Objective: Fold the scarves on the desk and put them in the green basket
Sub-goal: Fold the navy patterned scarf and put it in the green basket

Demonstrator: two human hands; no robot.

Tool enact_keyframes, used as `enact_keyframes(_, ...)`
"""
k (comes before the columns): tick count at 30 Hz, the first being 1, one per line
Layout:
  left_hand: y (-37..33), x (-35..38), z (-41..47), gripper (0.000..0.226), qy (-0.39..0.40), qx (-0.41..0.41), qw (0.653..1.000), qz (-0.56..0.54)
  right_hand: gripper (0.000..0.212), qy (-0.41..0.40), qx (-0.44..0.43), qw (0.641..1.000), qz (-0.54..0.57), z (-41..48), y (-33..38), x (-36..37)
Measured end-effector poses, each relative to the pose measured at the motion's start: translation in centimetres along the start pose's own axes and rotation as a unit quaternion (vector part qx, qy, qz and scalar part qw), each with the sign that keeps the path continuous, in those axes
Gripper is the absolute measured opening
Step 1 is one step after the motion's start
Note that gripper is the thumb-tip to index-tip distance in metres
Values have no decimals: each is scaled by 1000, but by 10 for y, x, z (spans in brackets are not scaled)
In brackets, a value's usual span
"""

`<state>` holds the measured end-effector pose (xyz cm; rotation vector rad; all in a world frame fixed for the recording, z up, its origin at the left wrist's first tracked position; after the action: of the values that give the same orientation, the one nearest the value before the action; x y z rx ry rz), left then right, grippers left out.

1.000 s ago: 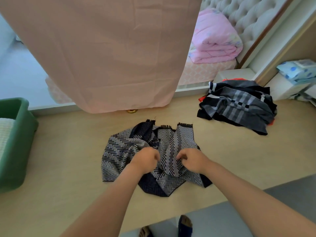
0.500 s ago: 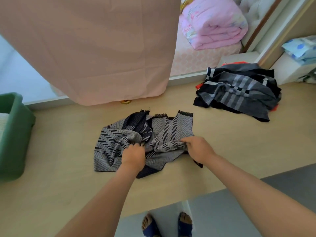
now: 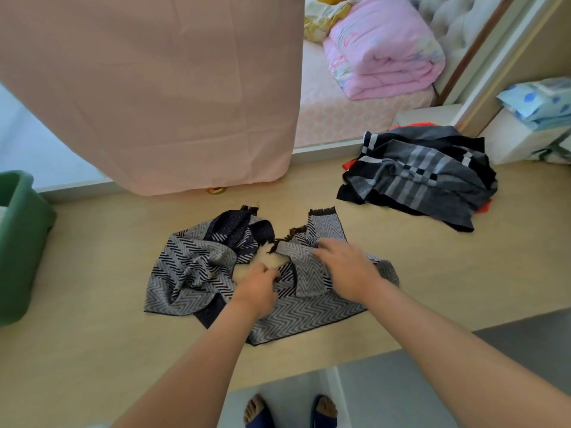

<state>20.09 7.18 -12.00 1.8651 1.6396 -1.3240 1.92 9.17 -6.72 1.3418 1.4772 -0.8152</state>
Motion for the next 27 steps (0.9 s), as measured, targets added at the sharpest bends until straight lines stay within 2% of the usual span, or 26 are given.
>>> enact_keyframes(1,-5,5,4,41,13,1,1000,20,70,44,-33,998,21,3,11,11)
enact_keyframes(2,-9,9,8,36,19,7,999,43,73,79,-36,996,14,7,14,22)
enact_keyframes(3,-11,11,11,30,16,15,998,53,73,81,-18,997,-1,11,8,29)
enact_keyframes(4,-12,11,14,25,10,21,999,45,67,65,8,998,-14,13,-4,31)
enact_keyframes(6,-12,11,19,14,0,24,1000,-7,42,33,71,997,7,13,-33,26)
enact_keyframes(8,-13,4,20,7,-22,21,997,-74,28,-34,133,985,108,10,-65,12)
enact_keyframes(10,-15,-12,20,14,-81,5,988,-129,30,-140,201,950,191,2,-96,-10)
enact_keyframes(12,-13,-33,16,20,-167,-8,970,-175,35,-225,258,914,216,-8,-120,-31)
enact_keyframes(13,-13,-43,12,22,-202,-6,960,-194,36,-241,280,909,195,-13,-129,-39)
enact_keyframes(14,-15,-50,8,23,-221,3,953,-208,34,-228,305,913,147,-17,-136,-44)
enact_keyframes(15,-17,-52,7,22,-212,16,955,-208,30,-173,335,923,74,-19,-141,-45)
enact_keyframes(16,-22,-51,7,18,-171,27,965,-196,26,-96,364,927,0,-20,-143,-45)
enact_keyframes(17,-28,-45,9,14,-97,30,978,-183,26,-30,381,923,-54,-20,-143,-43)
enact_keyframes(18,-34,-36,10,9,-6,33,985,-169,28,8,378,922,-86,-19,-139,-42)
enact_keyframes(19,-40,-26,11,11,75,34,985,-151,29,13,353,930,-103,-15,-132,-42)
enact_keyframes(20,-44,-19,10,24,126,38,982,-138,30,-11,310,945,-101,-9,-123,-43)
enact_keyframes(21,-46,-16,13,38,139,35,981,-134,32,-48,251,964,-75,-1,-111,-43)
enact_keyframes(22,-48,-17,16,46,121,33,981,-145,37,-80,185,979,-29,7,-97,-41)
enact_keyframes(24,-49,-26,25,39,40,30,986,-159,48,-86,79,991,64,21,-70,-31)
enact_keyframes(26,-46,-32,34,20,-26,12,991,-130,61,-32,34,993,106,33,-50,-16)
enact_keyframes(27,-44,-32,37,28,-32,-7,993,-117,67,8,27,994,106,37,-43,-8)
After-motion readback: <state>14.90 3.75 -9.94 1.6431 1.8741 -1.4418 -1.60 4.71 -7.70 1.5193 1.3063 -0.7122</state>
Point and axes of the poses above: each hand's wrist, its own z-axis towards the middle knuckle, its own x-axis out of the palm, y = z × x, the point moved 7 cm from there along z, towards the middle knuckle, and after that the axes turned 4 degrees about y, right-handed, at the moved point
